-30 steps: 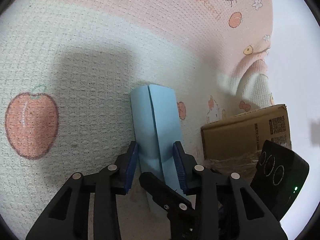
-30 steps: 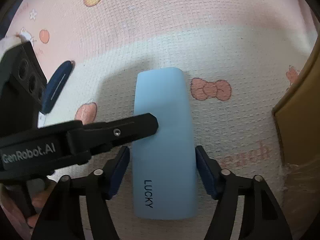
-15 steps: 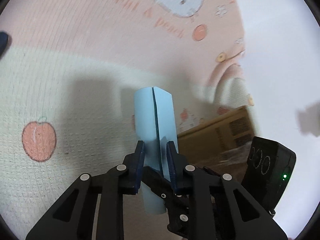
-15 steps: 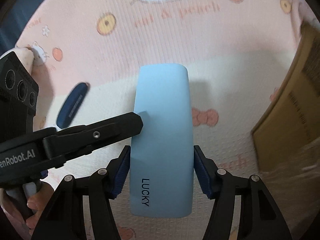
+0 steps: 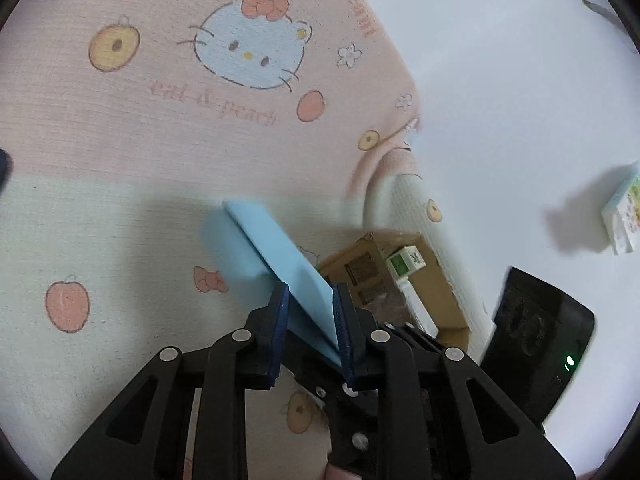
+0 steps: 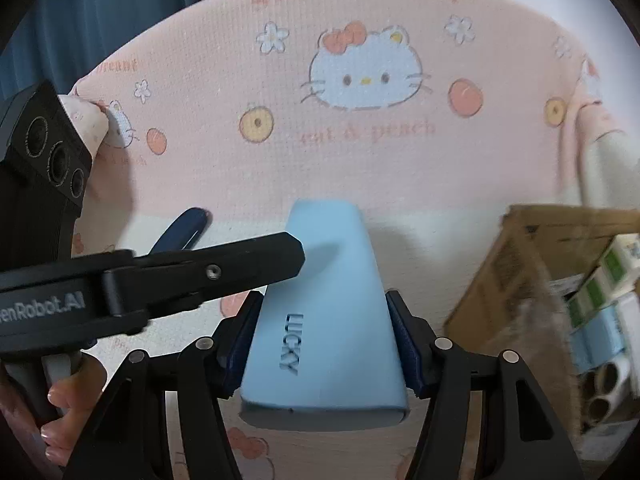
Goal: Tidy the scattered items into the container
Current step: 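Lift the held LUCKY case with both grippers toward the box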
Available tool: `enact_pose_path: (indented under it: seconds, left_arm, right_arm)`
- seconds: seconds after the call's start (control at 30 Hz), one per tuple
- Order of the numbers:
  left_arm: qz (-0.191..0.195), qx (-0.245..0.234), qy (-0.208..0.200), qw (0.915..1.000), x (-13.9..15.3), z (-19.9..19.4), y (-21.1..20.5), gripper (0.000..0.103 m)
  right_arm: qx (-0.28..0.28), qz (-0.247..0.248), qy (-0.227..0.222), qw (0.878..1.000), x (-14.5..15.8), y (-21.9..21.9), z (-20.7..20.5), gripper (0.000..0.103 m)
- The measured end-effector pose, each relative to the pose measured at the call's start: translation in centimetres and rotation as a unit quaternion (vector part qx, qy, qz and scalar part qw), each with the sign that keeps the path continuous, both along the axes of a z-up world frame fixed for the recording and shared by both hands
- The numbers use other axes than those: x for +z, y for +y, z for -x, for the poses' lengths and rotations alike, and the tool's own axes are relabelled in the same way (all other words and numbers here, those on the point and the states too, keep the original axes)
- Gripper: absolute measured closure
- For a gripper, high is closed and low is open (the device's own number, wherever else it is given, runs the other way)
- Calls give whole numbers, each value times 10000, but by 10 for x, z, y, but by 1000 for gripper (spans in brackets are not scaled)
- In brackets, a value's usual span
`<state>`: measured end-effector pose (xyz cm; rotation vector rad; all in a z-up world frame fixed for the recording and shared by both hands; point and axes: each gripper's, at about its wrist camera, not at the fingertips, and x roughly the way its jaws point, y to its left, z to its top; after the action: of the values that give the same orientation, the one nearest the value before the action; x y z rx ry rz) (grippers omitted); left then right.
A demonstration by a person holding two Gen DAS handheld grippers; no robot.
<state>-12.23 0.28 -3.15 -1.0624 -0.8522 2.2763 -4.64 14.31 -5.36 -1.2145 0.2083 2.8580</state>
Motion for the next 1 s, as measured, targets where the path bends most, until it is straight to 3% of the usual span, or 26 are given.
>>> enact_pose_path:
  seconds: [0.27, 0.43, 0.53, 0.67, 0.87, 1.0]
  left_arm:
    - [-102, -258, 187, 9994, 21, 0, 32, 79]
    - [-187, -365, 51, 9991, 15, 1, 48, 79]
    - [-123, -449, -82, 9989, 3, 2, 52, 79]
    - [-172, -444, -365, 9982, -20, 5, 43, 79]
    - [-386, -241, -676, 9967, -49, -2, 7, 79]
    - [-467, -106, -1038, 9934, -81, 0, -18, 79]
  right_arm:
    - [-256, 132, 194, 9994, 18, 32, -24, 45]
    - [-477, 297, 79, 9984, 11, 45, -34, 45]
    - [-502, 399, -93, 9979, -2, 45, -31, 45]
    - [-401, -312, -182, 9985, -14, 19, -25, 45]
    - [-1, -545, -380, 9978, -38, -13, -11, 45]
    - [235, -157, -683, 9973, -74, -21, 8, 45]
